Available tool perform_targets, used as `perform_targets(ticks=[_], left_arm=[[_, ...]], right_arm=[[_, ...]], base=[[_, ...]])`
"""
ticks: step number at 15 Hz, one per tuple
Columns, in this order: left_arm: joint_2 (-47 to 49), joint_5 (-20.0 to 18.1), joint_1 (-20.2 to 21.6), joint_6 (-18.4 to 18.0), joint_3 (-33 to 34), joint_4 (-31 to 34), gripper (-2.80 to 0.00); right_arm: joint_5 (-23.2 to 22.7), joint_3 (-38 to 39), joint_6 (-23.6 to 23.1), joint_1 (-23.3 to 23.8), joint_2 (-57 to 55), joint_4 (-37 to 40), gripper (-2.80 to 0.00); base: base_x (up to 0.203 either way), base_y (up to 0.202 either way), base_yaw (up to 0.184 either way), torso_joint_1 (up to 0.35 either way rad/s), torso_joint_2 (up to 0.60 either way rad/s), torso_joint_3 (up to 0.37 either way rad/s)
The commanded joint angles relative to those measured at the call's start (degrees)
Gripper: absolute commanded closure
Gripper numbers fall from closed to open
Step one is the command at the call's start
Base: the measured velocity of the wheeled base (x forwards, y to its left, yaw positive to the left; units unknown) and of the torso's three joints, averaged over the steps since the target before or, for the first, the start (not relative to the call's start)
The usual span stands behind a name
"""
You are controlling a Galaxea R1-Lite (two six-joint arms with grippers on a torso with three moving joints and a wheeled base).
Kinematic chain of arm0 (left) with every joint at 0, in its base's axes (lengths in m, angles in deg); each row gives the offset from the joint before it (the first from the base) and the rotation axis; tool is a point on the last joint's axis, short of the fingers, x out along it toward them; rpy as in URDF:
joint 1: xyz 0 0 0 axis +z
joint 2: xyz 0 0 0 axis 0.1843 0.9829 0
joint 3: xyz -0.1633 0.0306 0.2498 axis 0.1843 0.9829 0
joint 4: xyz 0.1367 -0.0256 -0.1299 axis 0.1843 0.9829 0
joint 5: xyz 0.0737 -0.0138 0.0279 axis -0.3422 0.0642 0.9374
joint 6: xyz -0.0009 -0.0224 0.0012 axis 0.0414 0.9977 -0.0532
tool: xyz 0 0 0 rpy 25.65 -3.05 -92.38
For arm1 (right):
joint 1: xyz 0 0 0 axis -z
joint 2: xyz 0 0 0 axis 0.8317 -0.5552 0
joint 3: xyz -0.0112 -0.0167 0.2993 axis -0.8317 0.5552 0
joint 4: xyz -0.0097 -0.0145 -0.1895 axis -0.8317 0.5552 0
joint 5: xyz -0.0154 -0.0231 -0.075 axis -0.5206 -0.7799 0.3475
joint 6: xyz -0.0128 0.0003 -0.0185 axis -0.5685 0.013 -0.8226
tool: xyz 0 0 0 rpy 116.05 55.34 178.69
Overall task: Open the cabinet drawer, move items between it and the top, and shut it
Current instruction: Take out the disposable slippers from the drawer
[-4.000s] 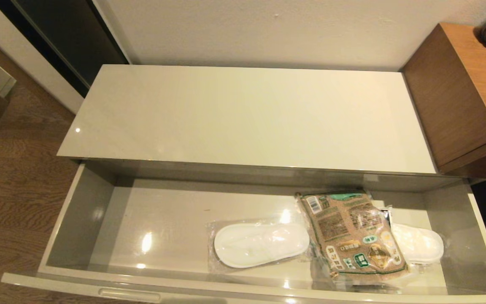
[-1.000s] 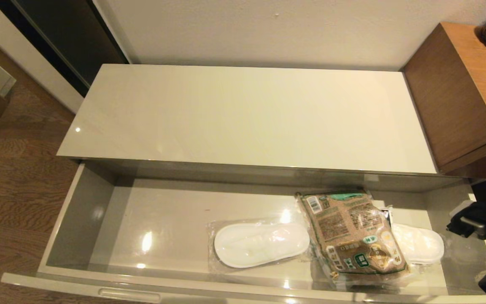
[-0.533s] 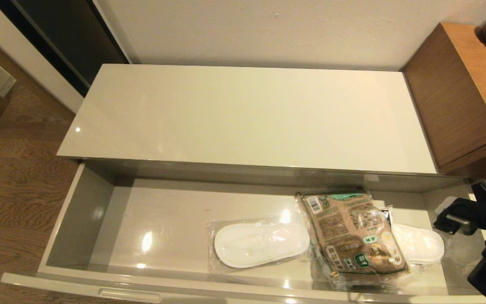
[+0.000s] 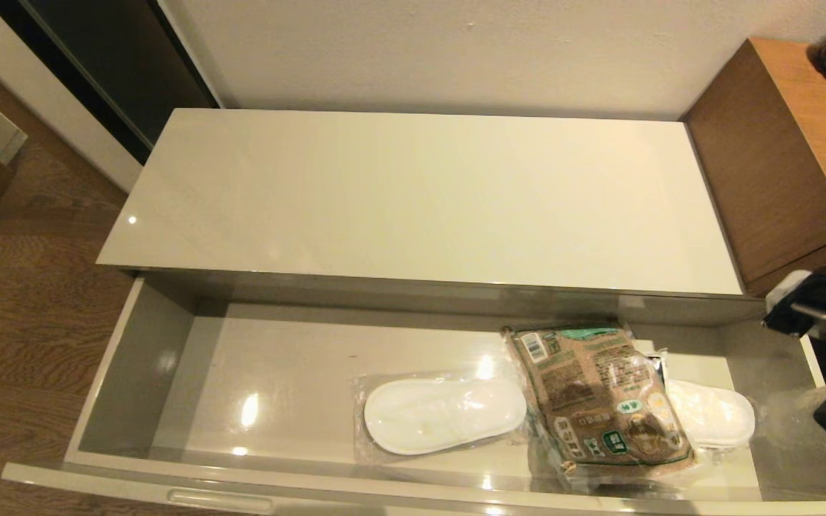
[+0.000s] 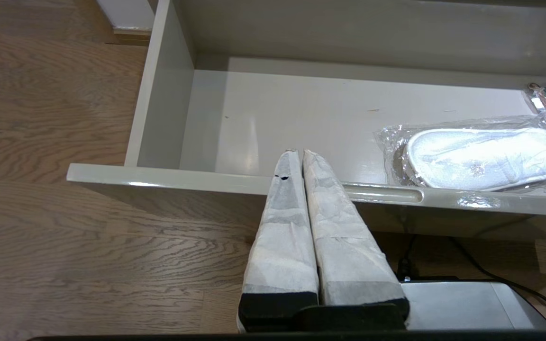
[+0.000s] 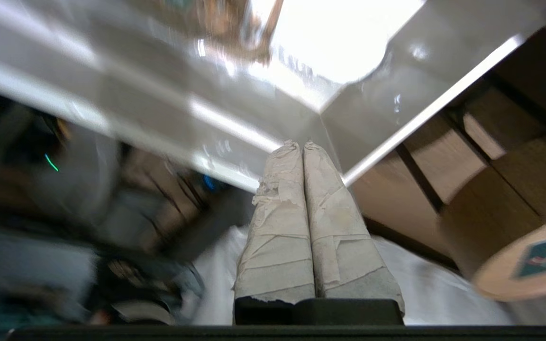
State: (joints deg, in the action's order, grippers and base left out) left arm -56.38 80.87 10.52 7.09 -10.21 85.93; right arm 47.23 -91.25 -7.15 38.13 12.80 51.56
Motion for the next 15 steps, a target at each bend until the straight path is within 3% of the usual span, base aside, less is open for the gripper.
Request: perform_targets(ticks=[1,4,12,15], left_arm=[[0.1,0.0,0.0,0.1,0.0,0.0,0.00],[0.1,0.0,0.0,0.1,0.0,0.0,0.00],[0.1,0.0,0.0,0.0,0.0,0.0,0.00],[0.1,0.0,0.0,0.1,0.0,0.0,0.00]], right_arm=[[-0.5,-0.9,6.1,-2.2,2.9,0.5,0.00],[3.4,0.6,14.6,-7.1,6.4,0.5,0.00],[3.8,-0.3,14.9,-8.1,7.3,1.6,0.00],[3.7,-0.4,15.0,-12.9,6.9,1.4,0.00]], base=[[0.000,0.000,0.000,0.000,0.00,0.000],[0.000,0.000,0.000,0.000,0.00,0.000],[0.000,0.000,0.000,0.000,0.00,0.000],[0.000,0.000,0.000,0.000,0.00,0.000]])
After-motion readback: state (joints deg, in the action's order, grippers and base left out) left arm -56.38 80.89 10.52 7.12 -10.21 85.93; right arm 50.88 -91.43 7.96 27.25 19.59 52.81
